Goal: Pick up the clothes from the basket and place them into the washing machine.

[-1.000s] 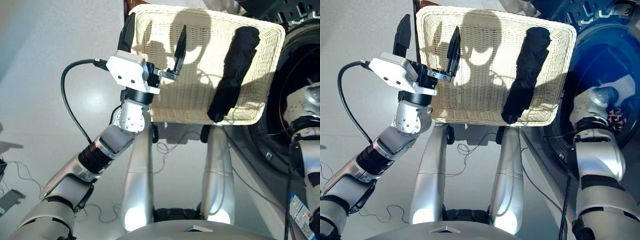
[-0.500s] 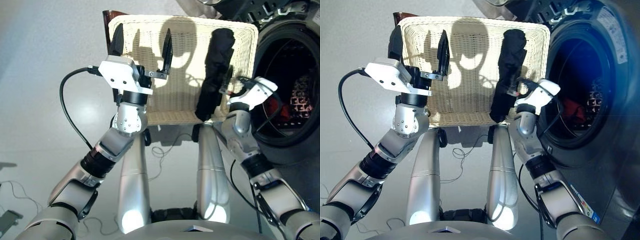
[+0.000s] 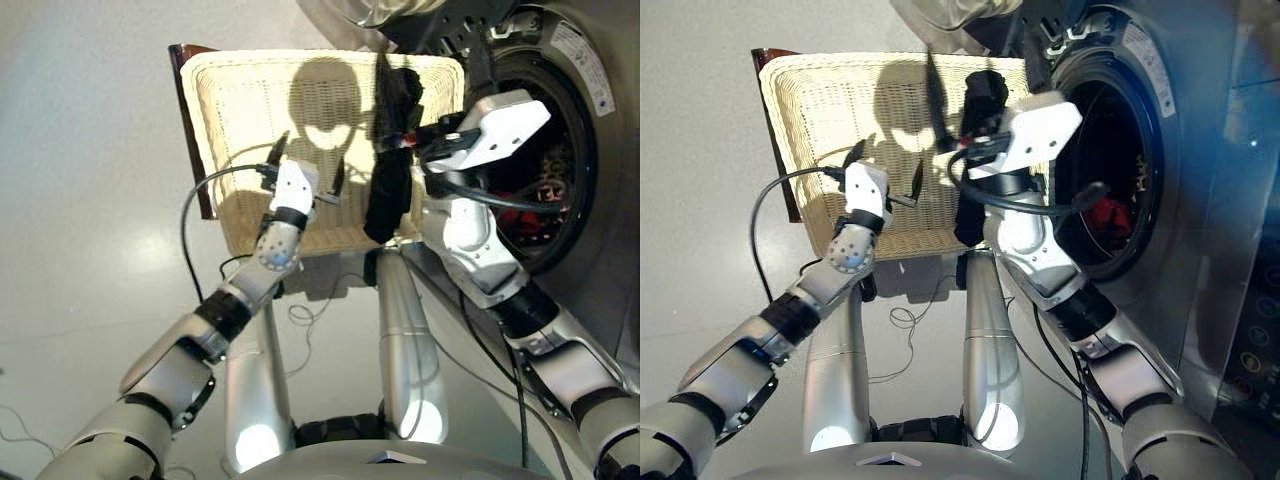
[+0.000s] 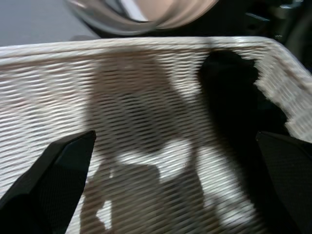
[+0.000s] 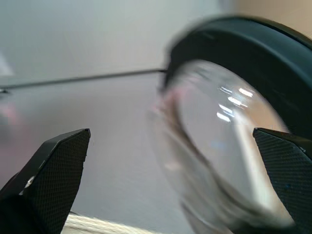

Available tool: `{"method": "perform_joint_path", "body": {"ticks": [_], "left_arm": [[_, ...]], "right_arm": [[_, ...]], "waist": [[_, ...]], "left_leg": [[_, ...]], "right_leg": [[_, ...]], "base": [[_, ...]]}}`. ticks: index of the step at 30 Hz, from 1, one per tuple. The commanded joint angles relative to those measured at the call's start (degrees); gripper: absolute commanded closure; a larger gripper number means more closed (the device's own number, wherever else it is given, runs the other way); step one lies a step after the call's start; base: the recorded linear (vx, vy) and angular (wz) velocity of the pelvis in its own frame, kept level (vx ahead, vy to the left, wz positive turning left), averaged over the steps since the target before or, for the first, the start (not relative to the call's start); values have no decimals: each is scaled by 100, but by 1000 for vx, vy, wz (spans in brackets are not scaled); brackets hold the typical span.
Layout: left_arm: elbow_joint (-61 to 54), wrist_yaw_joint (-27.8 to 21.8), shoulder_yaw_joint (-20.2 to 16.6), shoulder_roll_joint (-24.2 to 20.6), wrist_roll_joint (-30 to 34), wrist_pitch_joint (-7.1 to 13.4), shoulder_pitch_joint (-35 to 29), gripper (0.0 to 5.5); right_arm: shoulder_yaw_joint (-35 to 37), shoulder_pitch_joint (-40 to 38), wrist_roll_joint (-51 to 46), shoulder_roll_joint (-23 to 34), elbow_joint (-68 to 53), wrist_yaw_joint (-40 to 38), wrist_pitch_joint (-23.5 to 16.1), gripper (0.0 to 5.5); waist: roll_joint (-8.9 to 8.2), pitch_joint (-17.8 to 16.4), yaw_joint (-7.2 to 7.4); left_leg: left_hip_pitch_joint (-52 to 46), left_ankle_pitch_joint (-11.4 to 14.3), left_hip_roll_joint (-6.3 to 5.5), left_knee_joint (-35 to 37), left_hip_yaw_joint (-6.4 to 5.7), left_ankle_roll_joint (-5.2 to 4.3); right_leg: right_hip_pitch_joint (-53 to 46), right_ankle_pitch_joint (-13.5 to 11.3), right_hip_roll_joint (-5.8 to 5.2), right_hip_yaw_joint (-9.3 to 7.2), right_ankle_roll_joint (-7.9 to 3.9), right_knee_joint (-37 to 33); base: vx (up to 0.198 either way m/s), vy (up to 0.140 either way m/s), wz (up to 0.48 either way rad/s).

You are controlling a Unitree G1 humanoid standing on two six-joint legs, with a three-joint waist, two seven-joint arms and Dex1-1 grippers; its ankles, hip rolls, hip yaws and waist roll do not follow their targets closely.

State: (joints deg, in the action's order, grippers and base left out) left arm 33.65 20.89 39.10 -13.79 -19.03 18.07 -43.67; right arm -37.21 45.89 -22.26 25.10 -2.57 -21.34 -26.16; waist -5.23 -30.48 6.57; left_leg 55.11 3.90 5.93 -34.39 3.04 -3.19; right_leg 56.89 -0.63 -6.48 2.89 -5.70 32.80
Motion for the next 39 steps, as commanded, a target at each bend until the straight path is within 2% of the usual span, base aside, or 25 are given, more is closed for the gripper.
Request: {"method": "perform_joint_path", "body": {"ticks": [1,4,8,12,13,14,17,26,36,37,38,39], "left_arm": [[300,6,217,641,-248,89,-282,0],[673,24,235,910,-454,17,-534,0],[929,36,255,1061,-496,-29,-717,0],[1197,-5,256,1296,-806,-81,-832,0],[1267,-13,256,1366,-879,-94,-779,0],[1335,-44,262,1397,-914,-112,-798,0],[1491,-69,291,1469,-970,-169,-799,0],[1977,-247,205,1775,-1729,-371,-836,0],[2243,-465,200,1833,-1908,-552,-975,0],[2225,-471,212,1832,-1905,-556,-989,134],[2224,-488,236,1833,-1908,-563,-995,475],[2219,-500,245,1826,-1916,-558,-1005,550]], "right_arm": [[-115,434,-68,-310,-516,227,8,0],[-377,786,-111,-545,-485,295,73,0],[-620,1131,-166,-893,-349,382,158,0],[-791,1413,-203,-1174,-261,405,212,0],[-877,1388,-213,-1272,-224,415,235,0],[-906,1446,-196,-1321,-203,409,247,0],[-993,1543,-204,-1450,-128,422,286,0],[-1227,1840,-328,-1933,-52,395,402,0],[-1348,1989,-318,-2273,57,415,464,0],[-1347,1982,-329,-2275,42,426,466,0],[-1357,1967,-338,-2276,37,445,475,0],[-1368,1955,-341,-2261,26,466,486,0]], "waist": [[-163,69,-26],[-206,69,18],[-267,69,57],[-310,69,104],[-317,69,108],[-326,69,120],[-338,69,146],[-359,69,231],[-399,69,363],[-398,69,373],[-398,69,380],[-402,69,385]], "left_leg": [[-48,118,-96,-221,-22,-163],[63,110,-55,-261,-17,-209],[189,107,6,-318,5,-254],[391,99,60,-393,-6,-299],[284,321,86,-502,-16,-320],[326,316,108,-512,-17,-331],[430,321,146,-551,-3,-345],[744,417,244,-771,52,-370],[1086,529,343,-1056,148,-407],[1100,541,344,-1080,150,-408],[1110,544,355,-1089,147,-409],[1125,550,359,-1103,149,-408]], "right_leg": [[91,576,130,82,-20,713],[222,576,165,67,4,763],[363,561,217,72,16,801],[557,545,259,66,14,833],[456,755,273,41,5,950],[515,756,284,35,4,968],[623,745,313,26,6,991],[1021,772,447,97,9,1162],[1448,755,562,136,-22,1326],[1470,757,573,140,-21,1336],[1490,761,585,143,-16,1348],[1508,758,601,140,-16,1360]], "base": [[0,0,0],[0,0,0],[0,0,0],[22,-9,-14],[89,-31,-23],[91,-27,-42],[0,0,0],[0,0,0],[0,0,0],[0,0,0],[0,0,0],[0,0,0]]}}
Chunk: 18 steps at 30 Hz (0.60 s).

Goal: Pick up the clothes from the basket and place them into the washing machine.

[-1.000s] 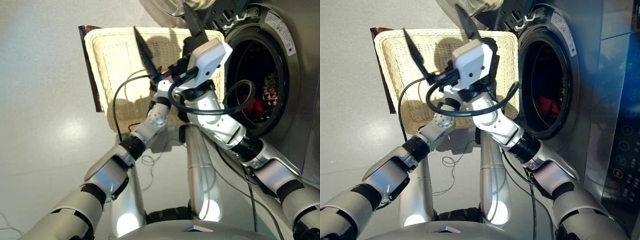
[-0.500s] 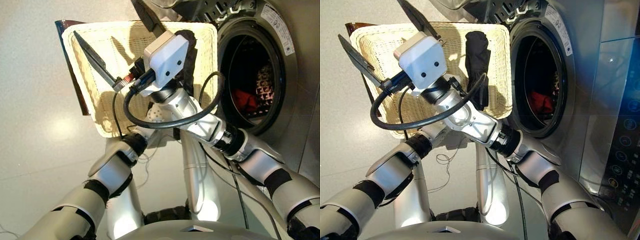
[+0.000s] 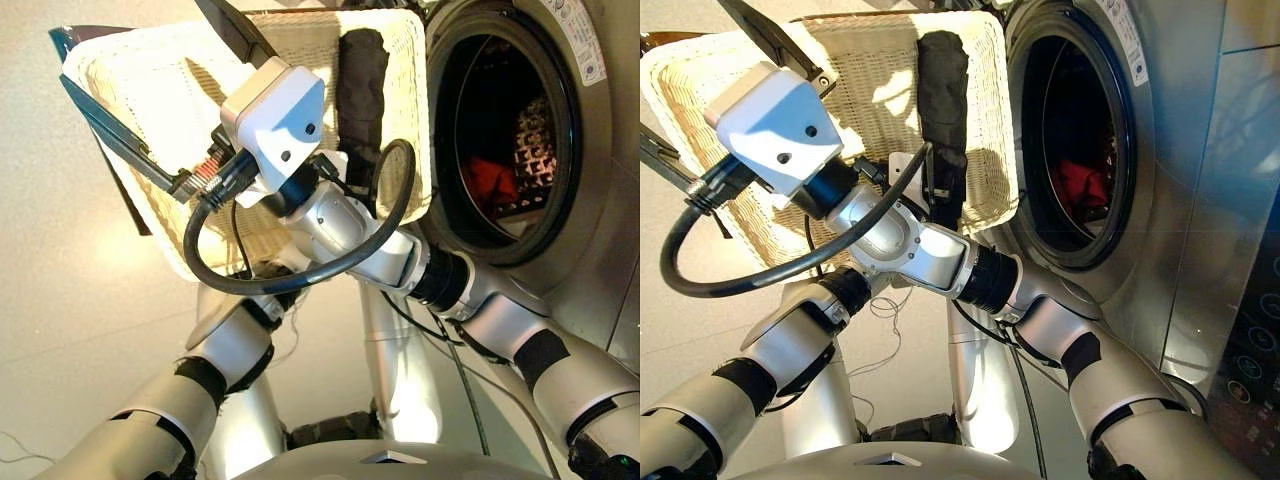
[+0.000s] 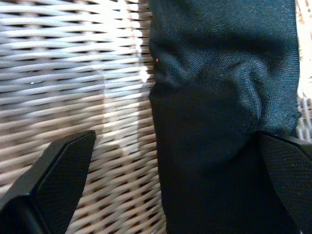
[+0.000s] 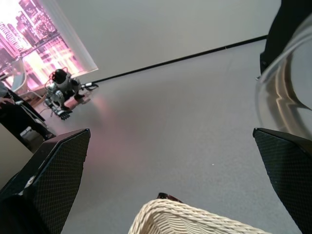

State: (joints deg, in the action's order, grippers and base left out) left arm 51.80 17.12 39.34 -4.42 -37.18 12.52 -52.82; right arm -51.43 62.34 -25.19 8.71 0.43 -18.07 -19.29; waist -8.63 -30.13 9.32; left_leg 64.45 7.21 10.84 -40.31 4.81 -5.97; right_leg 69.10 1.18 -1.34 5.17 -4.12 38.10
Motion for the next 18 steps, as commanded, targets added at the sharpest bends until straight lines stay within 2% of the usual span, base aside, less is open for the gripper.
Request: {"method": "perform_joint_path", "body": {"ticks": [1,8,18], "left_arm": [[392,-111,218,890,-99,4,-95,550],[338,-92,270,900,-110,12,-131,550],[348,-8,278,925,-43,-9,-214,550]], "right_arm": [[52,308,-45,-609,-287,147,-198,0],[48,265,-97,-516,-400,184,-193,0],[87,206,-105,-320,-468,141,-183,0]], "waist": [[-63,33,111],[-71,33,116],[-42,33,104]], "left_leg": [[206,223,-121,-515,-16,-134],[240,221,-109,-533,18,-138],[249,198,-129,-512,9,-132]], "right_leg": [[305,569,97,-82,-176,819],[339,526,122,-62,-187,776],[327,449,77,-49,-170,704]], "base": [[0,0,0],[0,0,0],[0,0,0]]}}
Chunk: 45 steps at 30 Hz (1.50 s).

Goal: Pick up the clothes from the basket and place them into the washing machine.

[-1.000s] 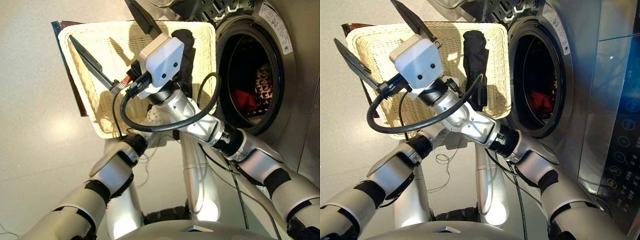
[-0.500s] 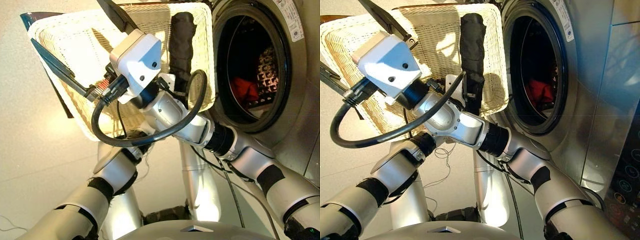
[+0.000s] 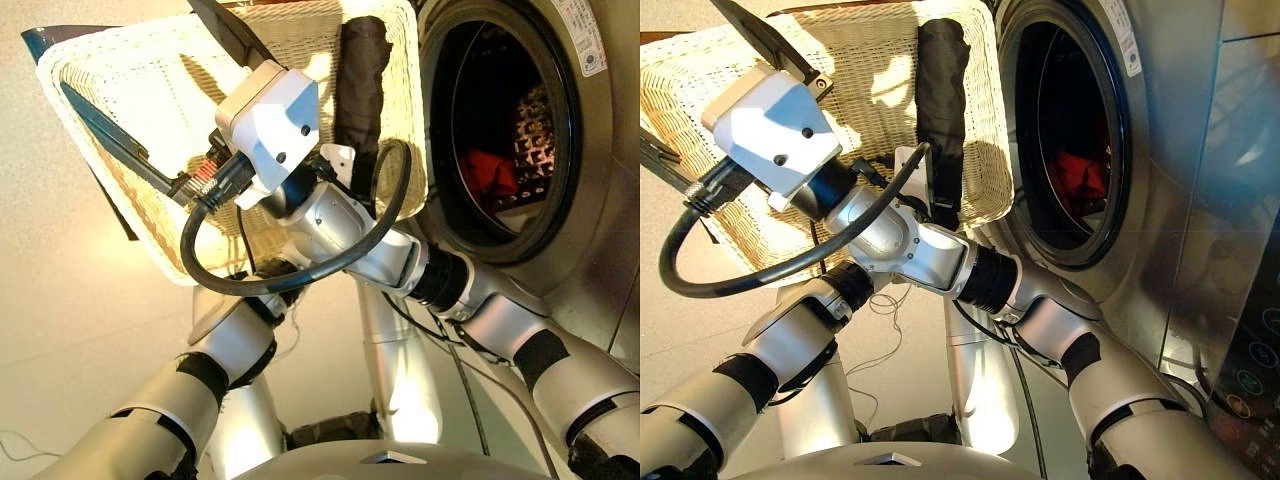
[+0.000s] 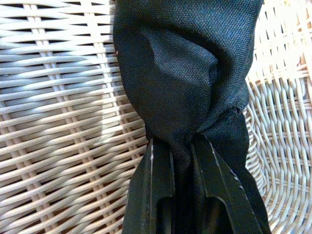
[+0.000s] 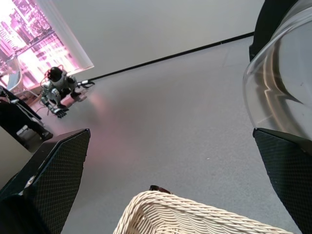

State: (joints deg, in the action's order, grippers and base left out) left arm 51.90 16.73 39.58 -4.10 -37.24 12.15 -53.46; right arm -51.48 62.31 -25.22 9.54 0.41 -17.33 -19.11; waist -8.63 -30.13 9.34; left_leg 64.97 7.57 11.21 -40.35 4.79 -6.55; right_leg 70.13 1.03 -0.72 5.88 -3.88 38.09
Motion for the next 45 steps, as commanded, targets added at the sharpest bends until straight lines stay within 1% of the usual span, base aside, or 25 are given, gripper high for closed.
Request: {"method": "perform_joint_path", "body": {"ticks": [1,8,11,14,15,17,20,21,22,27,28,29,30,31,32,34,35,36,38,39,40,41,43,45], "left_arm": [[331,47,249,887,-27,31,-153,550],[289,124,229,834,47,34,-157,550],[29,166,247,706,171,105,-176,550],[-323,233,297,550,252,181,-91,550],[-532,292,284,436,273,244,-34,550],[-828,359,275,228,367,297,50,550],[-1409,500,231,-191,615,401,173,550],[-1514,540,224,-266,667,415,219,550],[-1780,580,188,-441,794,483,286,550],[-2624,720,84,-941,1145,570,626,550],[-2635,723,87,-944,1148,564,634,550],[-2964,775,4,-1140,1281,583,791,550],[-3120,794,-38,-1273,1379,588,772,550],[-3121,793,-29,-1257,1377,585,862,550],[-3387,825,-122,-1421,1500,611,1015,550],[-3679,850,-189,-1571,1656,617,1168,550],[-3692,853,-187,-1574,1660,610,1179,550],[-4043,857,-238,-1773,1865,619,1258,550],[-4302,870,-288,-1935,2054,651,1377,550],[-4307,871,-287,-1936,2055,648,1382,550],[-4765,838,-368,-2194,2189,713,1542,550],[-4958,810,-406,-2304,2214,752,1624,550],[-5239,783,-494,-2401,2211,837,1724,550],[-5475,733,-544,-2461,2220,867,1847,550]], "right_arm": [[101,208,-109,-388,-458,54,-209,0],[236,115,-124,-119,-421,-59,-234,0],[341,3,-122,81,-490,-108,-249,0],[456,-151,-19,380,-650,-169,-249,0],[546,-209,121,558,-781,-226,-232,0],[701,-393,232,828,-940,-300,-225,0],[971,-570,334,1146,-1118,-438,-267,0],[1015,-619,364,1204,-1145,-462,-262,0],[1134,-719,408,1319,-1176,-545,-283,0],[1565,-1140,463,1685,-1317,-641,-315,0],[1568,-1147,463,1684,-1322,-640,-313,0],[1739,-1328,432,1797,-1385,-656,-338,0],[1833,-1354,412,1875,-1409,-660,-344,0],[1807,-1433,409,1853,-1405,-659,-343,0],[1977,-1577,367,1978,-1494,-647,-386,0],[2120,-1741,184,2065,-1576,-590,-459,0],[2125,-1751,179,2066,-1581,-584,-458,0],[2295,-1893,-36,2205,-1657,-505,-550,0],[2393,-2054,-245,2297,-1689,-423,-618,0],[2395,-2058,-248,2297,-1690,-420,-618,0],[2510,-2210,-419,2364,-1676,-394,-685,0],[2540,-2284,-449,2381,-1682,-352,-703,0],[2510,-2394,-705,2406,-1624,-200,-711,0],[2480,-2484,-1075,2454,-1610,38,-753,0]], "waist": [[-41,34,96],[-38,34,72],[-49,34,63],[-1,34,45],[25,34,35],[34,34,29],[46,34,4],[45,34,-5],[60,34,-18],[113,34,-50],[112,34,-52],[139,34,-74],[133,34,-71],[142,34,-85],[144,34,-92],[150,34,-106],[149,34,-108],[150,34,-116],[169,34,-138],[168,34,-138],[204,34,-171],[212,34,-189],[230,34,-234],[250,34,-266]], "left_leg": [[196,156,-170,-496,6,-75],[65,82,-183,-337,22,-96],[-46,48,-176,-217,49,-96],[-131,26,-187,-115,54,-96],[-158,16,-206,-84,46,-92],[-212,0,-218,-34,58,-93],[-268,8,-212,-33,64,-90],[-285,12,-214,-24,65,-89],[-312,12,-218,-10,74,-90],[-403,-1,-240,67,58,-85],[-408,-1,-240,70,57,-86],[-463,-20,-251,127,51,-85],[-343,-257,-274,255,68,-64],[-505,-33,-257,170,45,-89],[-547,-66,-277,229,38,-91],[-610,-79,-282,274,33,-96],[-618,-80,-283,279,33,-96],[-531,-318,-316,425,43,-74],[-609,-341,-331,501,38,-80],[-614,-343,-331,505,38,-80],[-704,-357,-356,579,42,-75],[-755,-371,-360,626,45,-77],[-872,-401,-385,716,31,-75],[-983,-437,-403,802,14,-79]], "right_leg": [[214,462,9,-121,-193,691],[45,402,-32,-119,-206,555],[-59,379,-37,-104,-223,467],[-155,348,-70,-82,-238,375],[-172,336,-74,-70,-240,361],[-224,333,-85,-63,-243,320],[-294,342,-82,-71,-247,292],[-310,348,-83,-76,-244,282],[-334,358,-89,-82,-240,271],[-427,380,-123,-115,-234,228],[-432,379,-123,-117,-234,225],[-482,382,-134,-128,-232,190],[-368,149,-154,-109,-233,48],[-523,372,-150,-142,-235,152],[-589,351,-163,-160,-236,83],[-651,356,-174,-180,-247,53],[-660,355,-175,-181,-247,49],[-587,149,-196,-169,-253,-96],[-659,150,-214,-186,-256,-125],[-664,150,-215,-187,-256,-128],[-748,152,-232,-210,-274,-173],[-813,155,-242,-218,-274,-205],[-946,153,-277,-258,-281,-283],[-1072,148,-305,-291,-285,-334]], "base": [[0,0,0],[0,0,0],[0,0,0],[0,0,0],[0,0,0],[0,0,0],[0,0,0],[0,0,0],[0,0,0],[0,0,0],[0,0,0],[-90,-17,81],[0,0,0],[0,0,0],[111,-9,98],[0,0,0],[-71,-5,53],[-68,3,80],[-29,6,27],[0,0,0],[0,0,0],[0,0,0],[0,0,0],[0,0,0]]}}
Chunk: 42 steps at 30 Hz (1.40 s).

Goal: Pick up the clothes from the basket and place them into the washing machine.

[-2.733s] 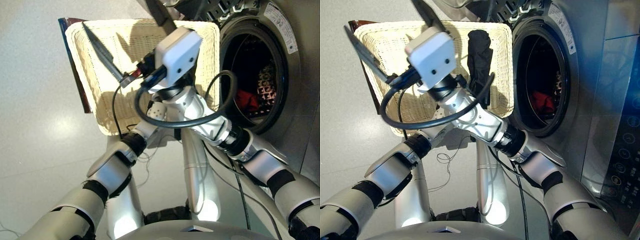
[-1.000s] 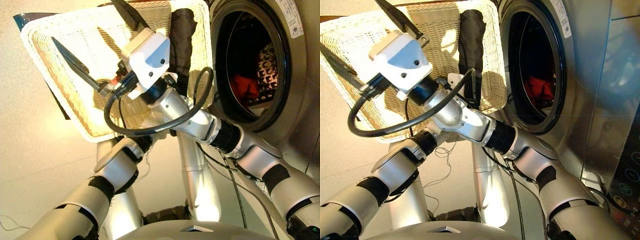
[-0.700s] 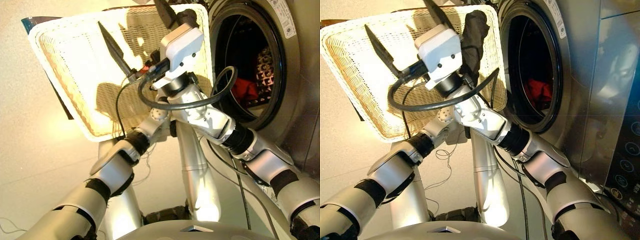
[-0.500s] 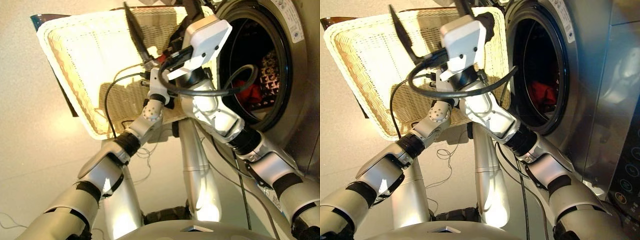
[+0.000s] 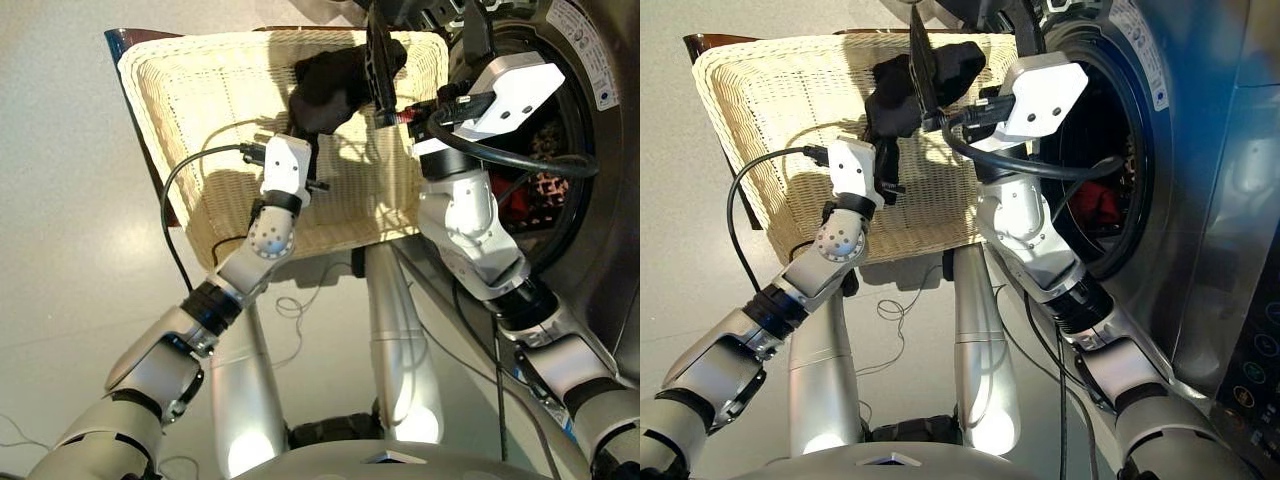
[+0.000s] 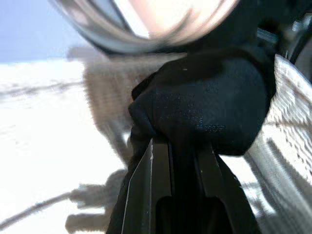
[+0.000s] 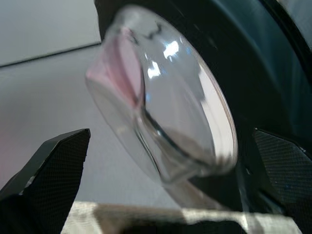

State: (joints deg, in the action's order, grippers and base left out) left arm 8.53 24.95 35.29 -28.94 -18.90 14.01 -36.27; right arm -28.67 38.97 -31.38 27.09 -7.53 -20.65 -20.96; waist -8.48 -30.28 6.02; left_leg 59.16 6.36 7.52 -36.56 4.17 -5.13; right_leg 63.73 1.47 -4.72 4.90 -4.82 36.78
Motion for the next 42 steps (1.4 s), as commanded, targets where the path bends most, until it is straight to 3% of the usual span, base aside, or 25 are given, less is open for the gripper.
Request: {"method": "perform_joint_path", "body": {"ticks": [1,3,6,10,20,34,35,36,37,42], "left_arm": [[-1251,-115,-139,2,405,704,177,550],[-1391,-131,-150,-72,466,711,232,550],[-1824,-135,-203,-294,642,726,261,550],[-2144,-296,-246,-420,771,834,272,550],[-2554,-462,-107,-538,1050,925,78,550],[-2492,-421,116,-431,1153,783,-58,550],[-2485,-405,118,-427,1152,781,-61,550],[-2478,-396,132,-424,1150,779,-60,550],[-2468,-384,138,-431,1150,777,-55,550],[-2447,-260,174,-452,1259,704,-58,550]], "right_arm": [[189,-209,-707,697,-824,507,-573,0],[172,-298,-1049,672,-765,677,-595,0],[-74,-384,-2333,626,-709,1301,-574,0],[-404,-350,-3466,567,-632,2080,-325,0],[-1011,512,-3958,516,-370,2571,113,0],[-1042,1075,-4075,214,-178,2435,-71,0],[-1006,1083,-4060,214,-177,2411,-105,73],[-982,1085,-4023,214,-176,2373,-139,440],[-935,1069,-3963,219,-175,2316,-187,550],[-761,916,-3739,102,-102,2006,-308,550]], "waist": [[252,48,34],[271,48,0],[304,48,-101],[387,48,-212],[503,48,-384],[599,48,-420],[601,48,-418],[608,48,-419],[608,48,-414],[630,48,-396]], "left_leg": [[-484,-339,-53,503,68,-219],[-593,-375,-88,613,46,-219],[-907,-496,-189,988,21,-192],[-1133,-611,-295,1263,-49,-168],[-1094,-636,-362,1260,-110,-138],[-923,-662,-325,1178,-61,-168],[-912,-659,-326,1163,-61,-170],[-901,-662,-324,1156,-63,-171],[-895,-664,-320,1153,-61,-172],[-872,-668,-319,1149,-53,-172]], "right_leg": [[-511,99,73,-220,-194,-233],[-638,81,48,-247,-202,-324],[-975,-35,-32,-345,-253,-638],[-1223,-119,-123,-392,-293,-848],[-1275,-139,-228,-434,-298,-917],[-1115,-143,-251,-364,-256,-900],[-1102,-148,-250,-358,-255,-888],[-1088,-148,-247,-353,-253,-880],[-1082,-153,-246,-347,-254,-882],[-1061,-150,-231,-342,-256,-894]], "base": [[0,0,0],[0,0,0],[18,15,53],[6,12,57],[2,4,21],[0,0,0],[0,0,0],[0,0,0],[0,0,0],[0,0,0]]}}
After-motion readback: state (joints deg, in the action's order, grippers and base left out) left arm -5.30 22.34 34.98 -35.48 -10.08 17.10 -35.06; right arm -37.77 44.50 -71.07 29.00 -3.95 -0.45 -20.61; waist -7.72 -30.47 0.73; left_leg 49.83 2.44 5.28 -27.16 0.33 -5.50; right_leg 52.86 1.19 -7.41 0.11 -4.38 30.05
